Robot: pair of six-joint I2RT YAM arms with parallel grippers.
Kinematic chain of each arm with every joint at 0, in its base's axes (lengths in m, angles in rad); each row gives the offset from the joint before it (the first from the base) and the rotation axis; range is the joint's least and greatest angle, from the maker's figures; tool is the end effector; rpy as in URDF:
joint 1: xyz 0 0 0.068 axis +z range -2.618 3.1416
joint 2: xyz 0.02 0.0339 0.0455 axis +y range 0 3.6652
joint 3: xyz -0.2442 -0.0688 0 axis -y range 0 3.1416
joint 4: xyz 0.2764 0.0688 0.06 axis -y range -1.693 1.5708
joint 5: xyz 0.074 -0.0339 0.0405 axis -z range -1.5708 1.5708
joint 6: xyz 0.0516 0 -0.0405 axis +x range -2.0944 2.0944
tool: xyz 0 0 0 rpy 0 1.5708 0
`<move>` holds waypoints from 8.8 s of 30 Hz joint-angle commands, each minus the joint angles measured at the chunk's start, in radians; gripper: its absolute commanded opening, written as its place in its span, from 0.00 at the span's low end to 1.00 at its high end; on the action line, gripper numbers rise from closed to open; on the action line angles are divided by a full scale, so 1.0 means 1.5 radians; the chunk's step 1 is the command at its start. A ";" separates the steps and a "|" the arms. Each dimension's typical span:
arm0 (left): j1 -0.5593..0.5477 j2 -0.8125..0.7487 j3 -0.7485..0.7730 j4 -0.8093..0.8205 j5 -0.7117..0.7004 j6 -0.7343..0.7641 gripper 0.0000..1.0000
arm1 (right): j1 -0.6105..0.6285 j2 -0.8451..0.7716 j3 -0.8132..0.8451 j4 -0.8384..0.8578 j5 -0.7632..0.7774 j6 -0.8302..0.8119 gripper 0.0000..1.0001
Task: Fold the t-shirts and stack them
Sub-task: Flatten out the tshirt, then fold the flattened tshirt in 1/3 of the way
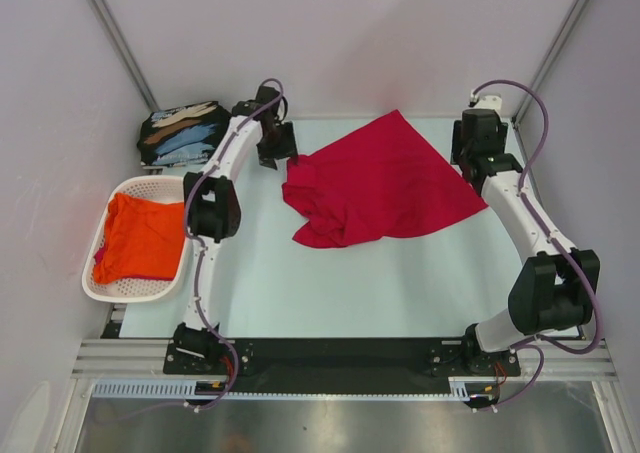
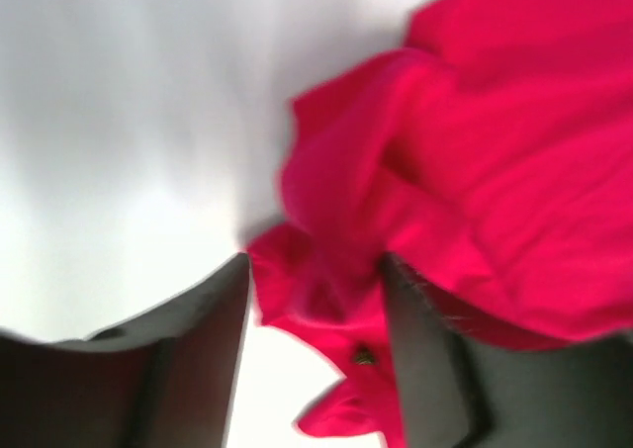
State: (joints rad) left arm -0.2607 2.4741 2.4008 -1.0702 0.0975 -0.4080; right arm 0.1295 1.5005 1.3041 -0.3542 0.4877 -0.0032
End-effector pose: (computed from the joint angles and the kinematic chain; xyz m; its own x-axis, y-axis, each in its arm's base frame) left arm 0.5241 -0.1450 0.1902 -0.9244 -0.1621 -0.3452 -0.0776 0.9662 -0.2457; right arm 0.3874 0.0261 0.2994 -0.5197 -0.0705 -0.8514 0.2803 0.9274 -0.2479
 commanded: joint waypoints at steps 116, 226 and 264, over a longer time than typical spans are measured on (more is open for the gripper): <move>-0.080 -0.503 -0.645 0.103 0.071 -0.032 1.00 | 0.053 0.886 0.798 -0.063 -0.632 0.277 0.57; -0.006 -1.050 -0.208 0.027 -0.206 0.052 0.00 | -0.030 -0.511 0.367 -0.391 -0.144 0.060 0.00; 0.163 0.031 0.084 0.375 0.133 -0.118 0.00 | -0.064 0.514 0.373 0.281 -0.061 0.026 0.00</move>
State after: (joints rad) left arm -0.0364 2.5332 2.4306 -0.6704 0.2413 -0.5106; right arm 0.0437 2.1750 1.6535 0.0250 0.3233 0.0566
